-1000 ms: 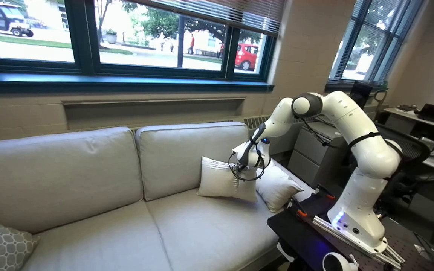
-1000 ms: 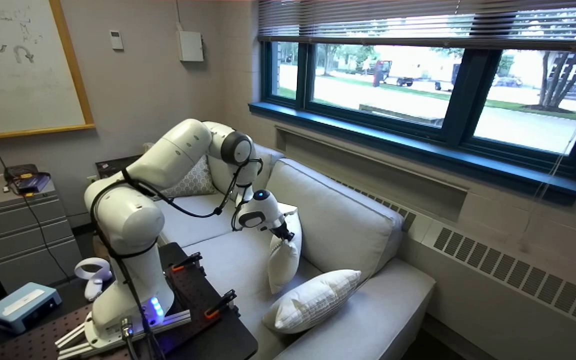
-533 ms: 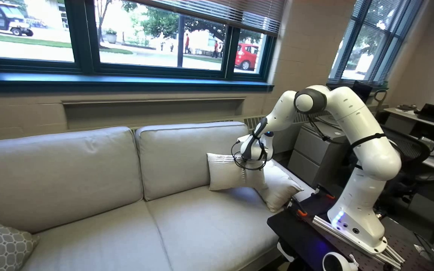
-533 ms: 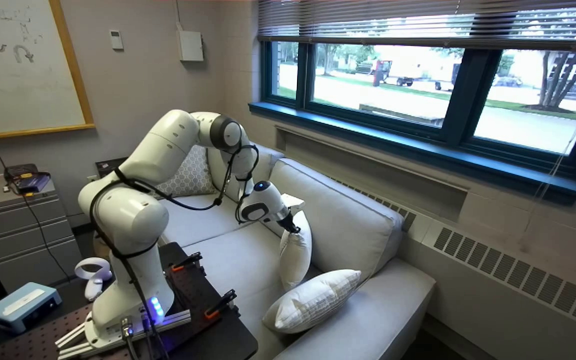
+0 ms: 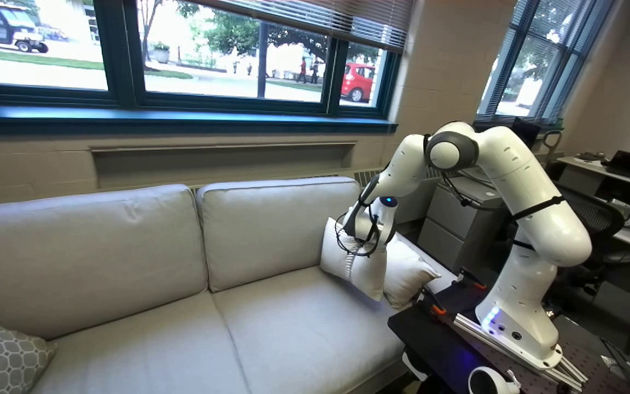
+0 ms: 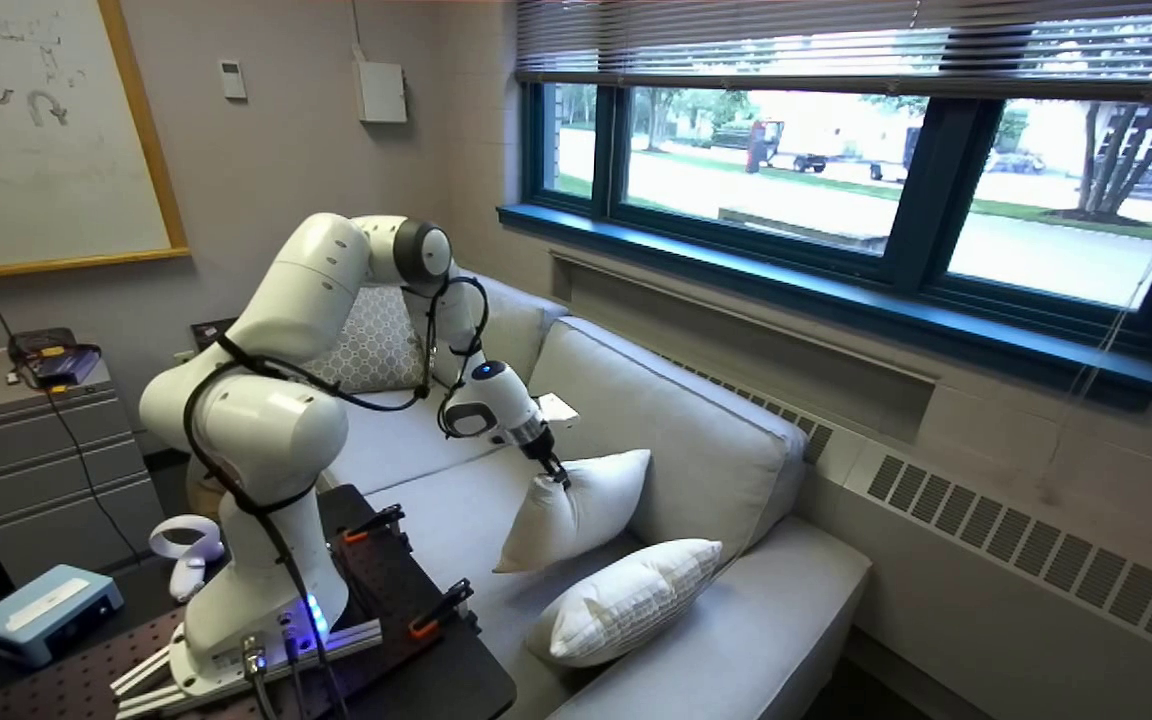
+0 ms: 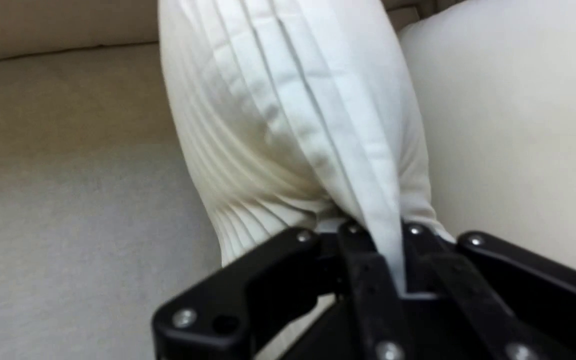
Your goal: Put the pillows upright against the armrest of the couch
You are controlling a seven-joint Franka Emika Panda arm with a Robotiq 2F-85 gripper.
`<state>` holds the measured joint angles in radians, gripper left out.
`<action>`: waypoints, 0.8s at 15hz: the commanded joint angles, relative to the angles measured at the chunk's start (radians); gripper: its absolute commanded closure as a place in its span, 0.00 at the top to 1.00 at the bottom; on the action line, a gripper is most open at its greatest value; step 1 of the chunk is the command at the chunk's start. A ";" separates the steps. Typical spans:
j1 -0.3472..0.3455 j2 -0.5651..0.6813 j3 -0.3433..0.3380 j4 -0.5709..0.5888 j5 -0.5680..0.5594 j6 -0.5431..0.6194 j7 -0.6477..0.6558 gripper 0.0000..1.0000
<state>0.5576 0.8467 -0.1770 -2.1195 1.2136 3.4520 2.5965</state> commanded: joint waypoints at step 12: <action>0.382 0.075 -0.222 -0.090 0.430 0.013 -0.016 0.06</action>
<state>0.9125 0.9045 -0.3617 -2.2241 1.6148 3.4516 2.5966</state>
